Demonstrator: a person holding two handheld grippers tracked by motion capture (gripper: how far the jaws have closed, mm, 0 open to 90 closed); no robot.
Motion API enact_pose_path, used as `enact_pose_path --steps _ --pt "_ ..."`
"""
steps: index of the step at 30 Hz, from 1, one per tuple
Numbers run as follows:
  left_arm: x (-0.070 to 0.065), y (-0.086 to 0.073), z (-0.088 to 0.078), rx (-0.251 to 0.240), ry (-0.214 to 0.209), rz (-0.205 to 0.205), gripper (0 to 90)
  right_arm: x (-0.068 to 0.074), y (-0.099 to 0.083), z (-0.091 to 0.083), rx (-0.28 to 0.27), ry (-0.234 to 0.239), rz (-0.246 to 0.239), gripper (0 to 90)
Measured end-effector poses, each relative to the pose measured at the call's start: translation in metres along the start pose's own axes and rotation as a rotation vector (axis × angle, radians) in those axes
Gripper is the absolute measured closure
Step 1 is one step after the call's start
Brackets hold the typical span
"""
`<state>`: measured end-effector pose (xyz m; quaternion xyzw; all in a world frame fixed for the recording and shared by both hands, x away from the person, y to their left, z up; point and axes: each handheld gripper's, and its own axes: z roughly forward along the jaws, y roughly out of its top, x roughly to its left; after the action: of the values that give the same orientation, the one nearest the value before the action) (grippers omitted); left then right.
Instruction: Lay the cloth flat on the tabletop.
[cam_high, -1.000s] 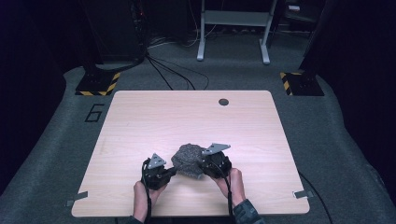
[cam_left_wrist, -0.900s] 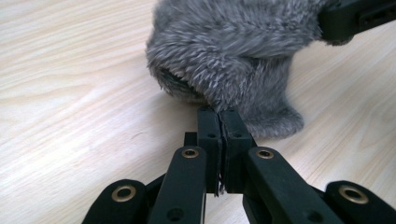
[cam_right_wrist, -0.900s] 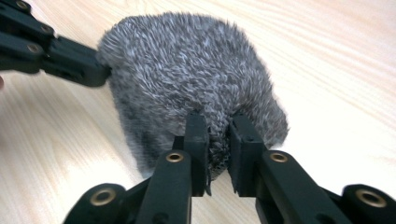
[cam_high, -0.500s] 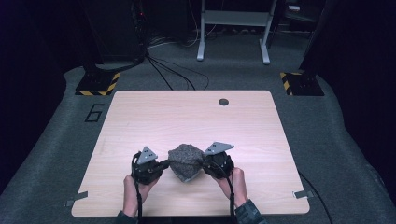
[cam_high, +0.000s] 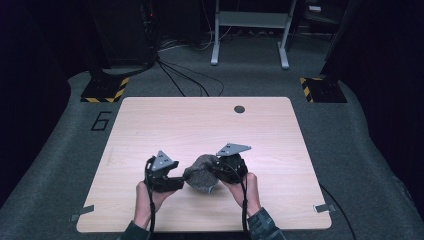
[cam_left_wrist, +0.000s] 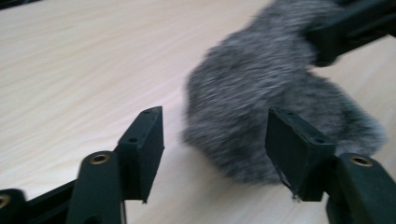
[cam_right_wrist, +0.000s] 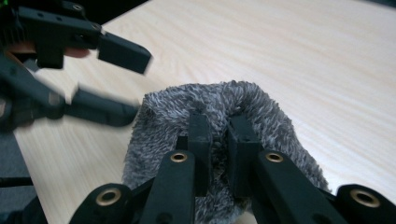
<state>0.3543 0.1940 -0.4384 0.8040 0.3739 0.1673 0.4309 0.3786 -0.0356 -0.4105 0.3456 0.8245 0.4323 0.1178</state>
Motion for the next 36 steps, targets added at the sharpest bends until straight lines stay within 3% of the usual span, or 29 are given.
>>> enact_pose_path --steps 4,5,6,8,9,13,16,17,19,22,23,24,26,27,28,30,31,36 --pt "-0.014 0.003 0.021 0.018 -0.016 0.077 38.8 0.002 -0.001 0.011 0.044 0.028 -0.021 81.1" --pt "-0.014 0.004 0.025 0.024 -0.022 0.093 44.4 0.004 -0.002 0.013 0.052 0.038 -0.019 80.7" --pt "-0.013 0.005 0.03 0.032 -0.015 0.096 60.6 0.004 -0.002 0.014 0.052 0.045 -0.017 79.9" --pt "-0.007 0.003 0.036 0.028 -0.039 0.057 80.1 0.002 -0.003 0.014 0.051 0.042 -0.019 75.3" --pt "-0.004 0.002 0.038 0.029 -0.052 0.035 82.8 0.0 -0.005 0.012 0.047 0.042 -0.008 70.2" --pt "0.007 -0.006 0.037 0.008 -0.069 -0.025 84.0 -0.017 -0.016 0.002 0.012 -0.003 0.049 64.0" --pt "0.015 -0.012 0.034 -0.001 -0.079 -0.064 83.9 -0.037 -0.032 0.001 0.038 -0.049 0.104 62.9" --pt "0.015 -0.012 0.034 -0.001 -0.079 -0.064 83.8 -0.037 -0.032 0.001 0.038 -0.049 0.104 62.9" --pt "0.016 -0.013 0.034 -0.013 -0.078 -0.072 83.6 -0.045 -0.044 0.018 0.131 -0.066 0.1 57.7" --pt "0.015 -0.013 0.034 -0.017 -0.084 -0.083 83.4 -0.043 -0.054 0.043 0.207 -0.074 0.077 49.3" --pt "0.015 -0.013 0.033 -0.017 -0.082 -0.069 83.4 -0.042 -0.056 0.05 0.222 -0.077 0.07 46.8" --pt "0.014 -0.014 0.033 -0.016 -0.083 -0.078 83.4 -0.041 -0.057 0.057 0.232 -0.084 0.064 48.3" --pt "0.015 -0.014 0.032 -0.018 -0.079 -0.08 83.4 -0.041 -0.058 0.067 0.243 -0.087 0.055 59.4" --pt "0.017 -0.014 0.03 -0.013 -0.077 -0.069 83.4 -0.041 -0.059 0.07 0.257 -0.081 0.045 63.4" --pt "0.017 -0.015 0.029 -0.02 -0.074 -0.087 83.4 -0.041 -0.06 0.072 0.253 -0.091 0.043 68.8" --pt "0.02 -0.015 0.027 -0.014 -0.068 -0.074 83.4 -0.042 -0.061 0.073 0.254 -0.085 0.038 75.6" --pt "0.021 -0.016 0.026 -0.02 -0.067 -0.089 83.4 -0.042 -0.062 0.073 0.248 -0.097 0.033 79.4" --pt "0.024 -0.017 0.021 -0.03 -0.061 -0.101 83.3 -0.046 -0.064 0.066 0.238 -0.123 0.055 86.1"
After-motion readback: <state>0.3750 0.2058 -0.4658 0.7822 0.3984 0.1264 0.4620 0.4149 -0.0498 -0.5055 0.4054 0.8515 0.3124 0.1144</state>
